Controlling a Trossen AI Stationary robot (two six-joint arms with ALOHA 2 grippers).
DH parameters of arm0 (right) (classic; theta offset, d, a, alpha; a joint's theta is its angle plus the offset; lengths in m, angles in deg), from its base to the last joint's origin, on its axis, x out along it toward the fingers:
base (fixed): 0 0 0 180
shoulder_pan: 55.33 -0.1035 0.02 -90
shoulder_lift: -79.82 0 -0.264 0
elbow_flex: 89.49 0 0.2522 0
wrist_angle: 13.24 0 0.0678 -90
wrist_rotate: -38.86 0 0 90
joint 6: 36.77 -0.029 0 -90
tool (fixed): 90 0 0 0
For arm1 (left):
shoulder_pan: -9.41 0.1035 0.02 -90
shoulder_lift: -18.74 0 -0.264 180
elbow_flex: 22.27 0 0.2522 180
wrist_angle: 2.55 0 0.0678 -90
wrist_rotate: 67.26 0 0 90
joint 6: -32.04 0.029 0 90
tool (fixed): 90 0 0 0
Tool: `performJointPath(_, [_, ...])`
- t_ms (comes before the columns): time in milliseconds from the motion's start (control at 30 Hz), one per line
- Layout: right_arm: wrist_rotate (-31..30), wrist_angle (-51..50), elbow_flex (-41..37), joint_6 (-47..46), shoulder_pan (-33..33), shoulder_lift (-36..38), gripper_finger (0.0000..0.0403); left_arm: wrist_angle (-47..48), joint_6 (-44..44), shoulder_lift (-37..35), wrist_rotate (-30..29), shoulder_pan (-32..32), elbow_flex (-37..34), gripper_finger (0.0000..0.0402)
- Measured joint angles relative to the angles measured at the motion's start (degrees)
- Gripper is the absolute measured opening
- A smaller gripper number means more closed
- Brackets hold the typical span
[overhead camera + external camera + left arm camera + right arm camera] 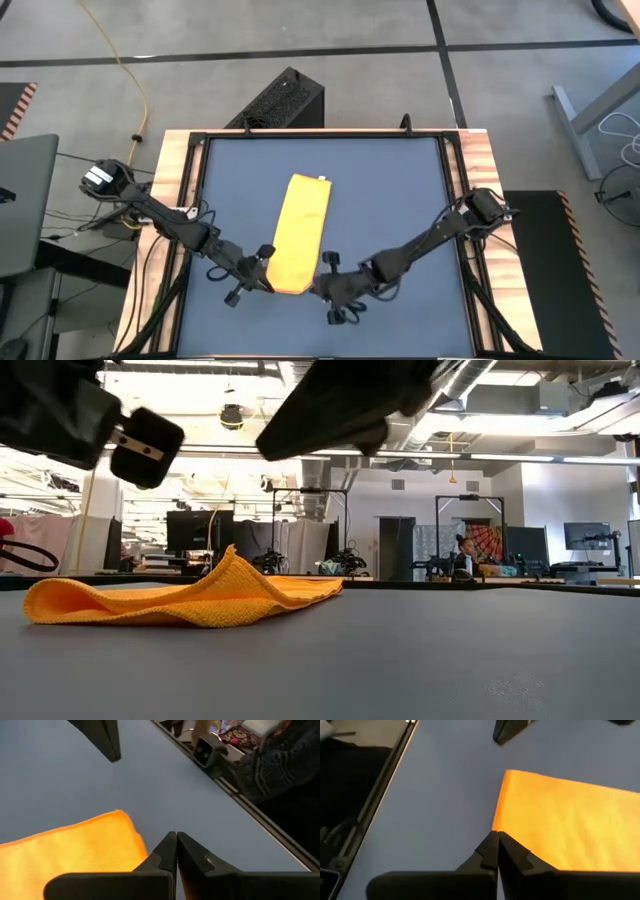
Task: Roll towel
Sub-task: Fold the yellow microfiber cloth, then roll the yellow microfiber cloth
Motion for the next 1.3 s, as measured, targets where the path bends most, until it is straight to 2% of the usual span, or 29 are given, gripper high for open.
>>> performJointPath(167, [-9.6, -0.7, 0.0, -0.1, -3.3, 0.0, 0.0028, 1.0, 0.4, 0.0, -4.3, -5.5, 0.0, 0.0000])
performJointPath(267, [-15.6, -1.3, 0.0, 0.9, -4.5, 0.0, 0.0028, 2.8, 2.2, 0.0, -9.4, -8.8, 0.0, 0.0000])
performJointPath(467, [-15.6, 0.1, 0.0, 1.7, -4.5, 0.0, 0.0032, 6.6, 3.0, -0.8, -17.6, -12.2, 0.0, 0.0000])
performJointPath(567, [-14.2, -1.2, 0.8, 1.8, -3.8, 0.0, 0.0030, 9.1, 2.0, -2.2, -19.5, -12.3, 0.0, 0.0000])
performJointPath(633, [-11.8, -4.5, 2.5, 5.2, -3.6, 0.0, 0.0029, 10.4, 1.2, -3.2, -20.0, -12.2, 0.0, 0.0000])
performJointPath(767, [-15.2, -10.0, 3.7, 12.1, -4.0, -0.9, 0.0035, 11.9, 0.3, -3.5, -20.1, -12.2, 0.0, 0.0000])
performJointPath(1000, [-17.8, -14.9, 3.1, 17.3, -1.9, -4.5, 0.0096, 15.0, -1.3, -3.5, -22.9, -11.2, 0.1, 0.0007])
performJointPath(1167, [-19.9, -12.4, 3.3, 28.3, -1.0, -8.1, 0.0163, 15.2, -1.2, -3.5, -24.4, -9.4, 0.1, 0.0044])
performJointPath(1300, [-20.9, -10.9, 3.3, 35.2, -0.9, -11.8, 0.0203, 12.0, 4.2, -2.6, -25.8, -6.9, 0.1, 0.0078])
